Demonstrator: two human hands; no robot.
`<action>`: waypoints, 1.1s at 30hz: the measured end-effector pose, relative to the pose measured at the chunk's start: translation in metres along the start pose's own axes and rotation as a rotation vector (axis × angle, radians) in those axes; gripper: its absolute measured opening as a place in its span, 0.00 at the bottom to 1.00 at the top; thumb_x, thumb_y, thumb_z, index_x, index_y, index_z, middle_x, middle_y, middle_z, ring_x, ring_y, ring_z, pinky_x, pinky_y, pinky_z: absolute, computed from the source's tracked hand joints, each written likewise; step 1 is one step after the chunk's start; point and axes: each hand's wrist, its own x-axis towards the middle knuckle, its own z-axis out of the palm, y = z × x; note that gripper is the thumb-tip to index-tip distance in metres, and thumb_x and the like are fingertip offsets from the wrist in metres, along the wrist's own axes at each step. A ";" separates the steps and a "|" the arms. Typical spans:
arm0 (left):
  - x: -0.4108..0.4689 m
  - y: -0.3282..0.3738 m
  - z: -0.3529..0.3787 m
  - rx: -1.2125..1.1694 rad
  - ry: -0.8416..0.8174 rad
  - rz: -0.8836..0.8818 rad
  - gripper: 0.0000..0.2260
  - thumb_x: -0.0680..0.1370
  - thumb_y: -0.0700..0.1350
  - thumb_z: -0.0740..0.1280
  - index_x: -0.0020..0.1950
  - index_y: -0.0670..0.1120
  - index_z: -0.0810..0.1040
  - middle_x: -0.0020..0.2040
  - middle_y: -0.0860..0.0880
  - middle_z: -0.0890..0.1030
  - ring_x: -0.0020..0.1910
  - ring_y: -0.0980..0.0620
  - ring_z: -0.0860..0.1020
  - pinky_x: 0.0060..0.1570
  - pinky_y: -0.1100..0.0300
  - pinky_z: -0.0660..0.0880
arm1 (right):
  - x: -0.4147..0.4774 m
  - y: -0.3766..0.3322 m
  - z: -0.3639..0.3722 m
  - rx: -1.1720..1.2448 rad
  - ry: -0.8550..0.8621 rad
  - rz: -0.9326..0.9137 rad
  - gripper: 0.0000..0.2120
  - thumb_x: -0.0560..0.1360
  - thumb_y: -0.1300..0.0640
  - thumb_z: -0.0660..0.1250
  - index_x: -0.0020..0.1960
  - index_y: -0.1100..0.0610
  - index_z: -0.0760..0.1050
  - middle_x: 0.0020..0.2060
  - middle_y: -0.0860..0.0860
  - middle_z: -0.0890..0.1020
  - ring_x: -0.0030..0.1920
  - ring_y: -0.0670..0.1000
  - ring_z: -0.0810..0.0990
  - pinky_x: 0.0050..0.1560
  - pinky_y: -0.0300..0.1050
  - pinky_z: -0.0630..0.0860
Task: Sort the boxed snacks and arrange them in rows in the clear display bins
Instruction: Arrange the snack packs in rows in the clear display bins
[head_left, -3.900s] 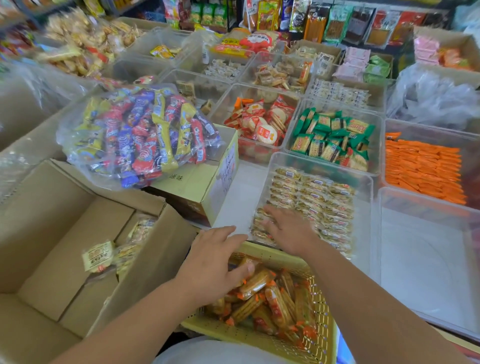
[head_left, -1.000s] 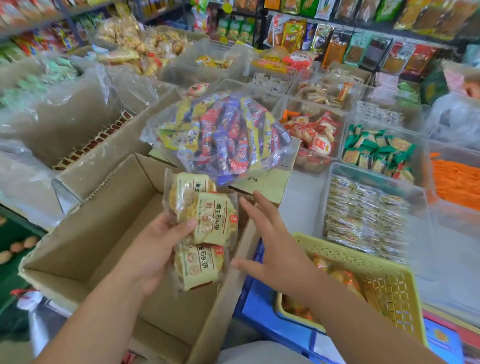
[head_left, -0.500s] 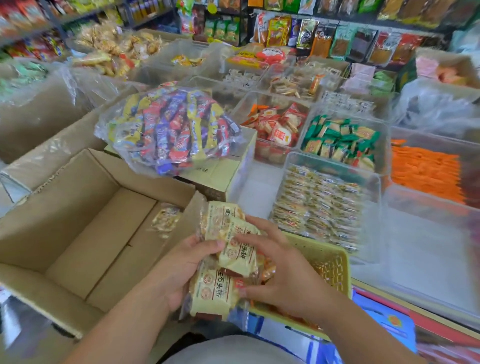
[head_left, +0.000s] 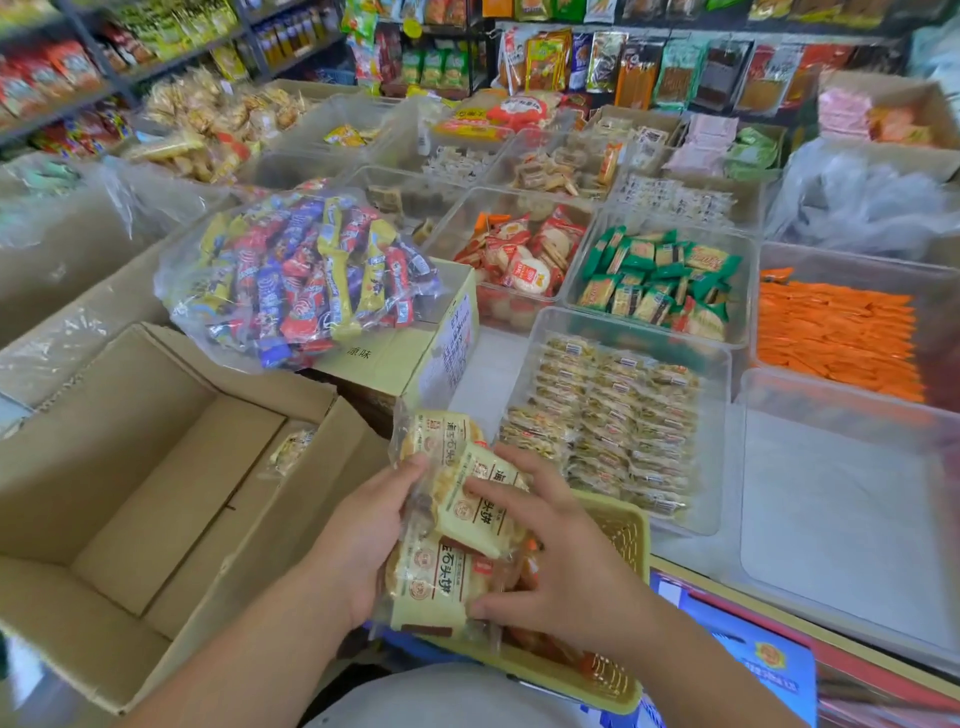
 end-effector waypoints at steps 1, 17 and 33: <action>0.003 0.000 0.001 0.003 0.019 0.013 0.12 0.81 0.58 0.67 0.50 0.54 0.88 0.51 0.39 0.87 0.46 0.35 0.87 0.37 0.39 0.83 | 0.000 0.003 -0.004 -0.052 -0.033 0.008 0.45 0.65 0.40 0.79 0.77 0.36 0.62 0.78 0.34 0.49 0.77 0.36 0.54 0.70 0.29 0.59; 0.052 0.008 0.000 -0.159 0.137 0.040 0.12 0.81 0.57 0.68 0.59 0.53 0.85 0.51 0.40 0.88 0.48 0.36 0.87 0.44 0.34 0.82 | 0.053 0.053 -0.083 -0.423 0.394 0.191 0.17 0.78 0.56 0.71 0.66 0.53 0.79 0.69 0.51 0.75 0.62 0.56 0.78 0.61 0.52 0.76; 0.058 -0.005 -0.022 -0.315 0.116 0.036 0.13 0.81 0.56 0.66 0.58 0.52 0.85 0.54 0.41 0.87 0.51 0.38 0.87 0.39 0.40 0.83 | 0.163 0.125 -0.056 -0.329 -0.085 0.661 0.31 0.77 0.36 0.65 0.74 0.52 0.69 0.68 0.55 0.76 0.60 0.58 0.77 0.52 0.47 0.74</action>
